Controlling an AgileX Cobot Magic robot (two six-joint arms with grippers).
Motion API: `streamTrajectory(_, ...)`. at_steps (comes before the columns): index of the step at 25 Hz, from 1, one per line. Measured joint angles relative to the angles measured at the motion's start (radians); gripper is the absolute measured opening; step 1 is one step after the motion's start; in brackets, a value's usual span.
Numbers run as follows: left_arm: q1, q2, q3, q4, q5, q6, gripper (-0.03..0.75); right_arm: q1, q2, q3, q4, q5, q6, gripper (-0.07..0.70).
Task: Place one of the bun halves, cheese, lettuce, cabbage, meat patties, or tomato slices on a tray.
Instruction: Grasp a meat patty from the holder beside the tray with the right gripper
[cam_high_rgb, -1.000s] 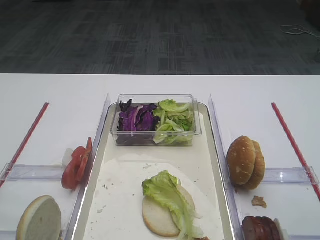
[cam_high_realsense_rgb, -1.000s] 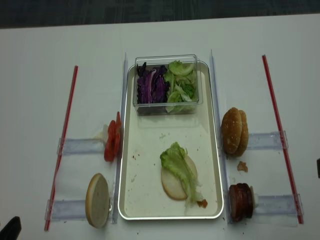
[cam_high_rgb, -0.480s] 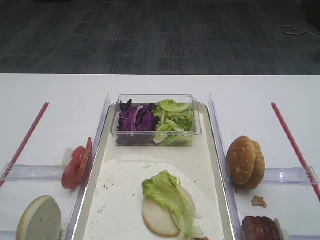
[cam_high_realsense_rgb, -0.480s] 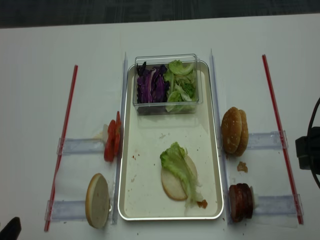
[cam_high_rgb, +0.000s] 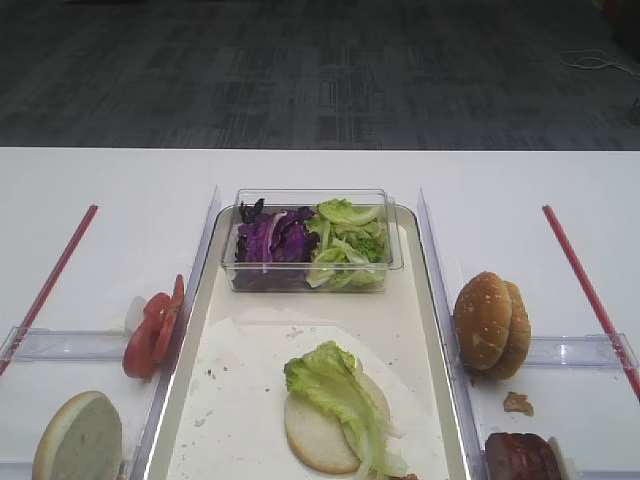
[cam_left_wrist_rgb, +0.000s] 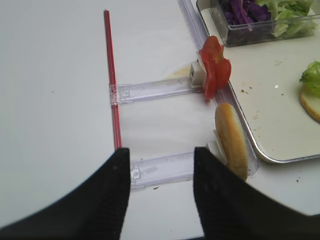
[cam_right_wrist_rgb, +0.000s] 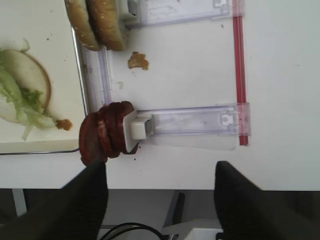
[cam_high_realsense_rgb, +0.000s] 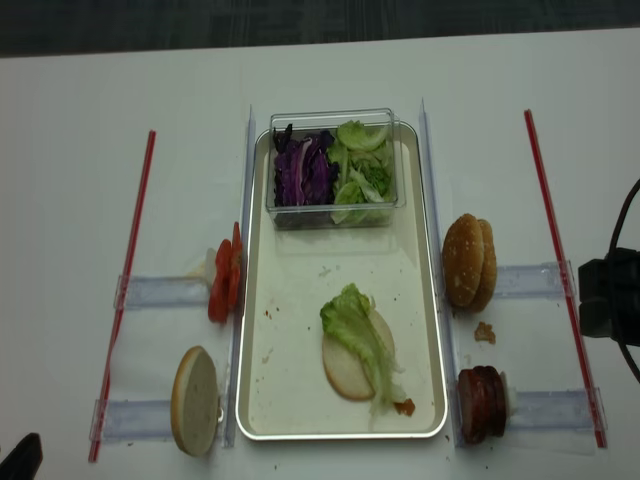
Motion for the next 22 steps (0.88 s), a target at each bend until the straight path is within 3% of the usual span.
streamTrajectory(22,0.000,0.000,0.000,0.000,0.000,0.000,0.286,0.014,0.021,0.000,0.111,-0.002,-0.011,0.478)
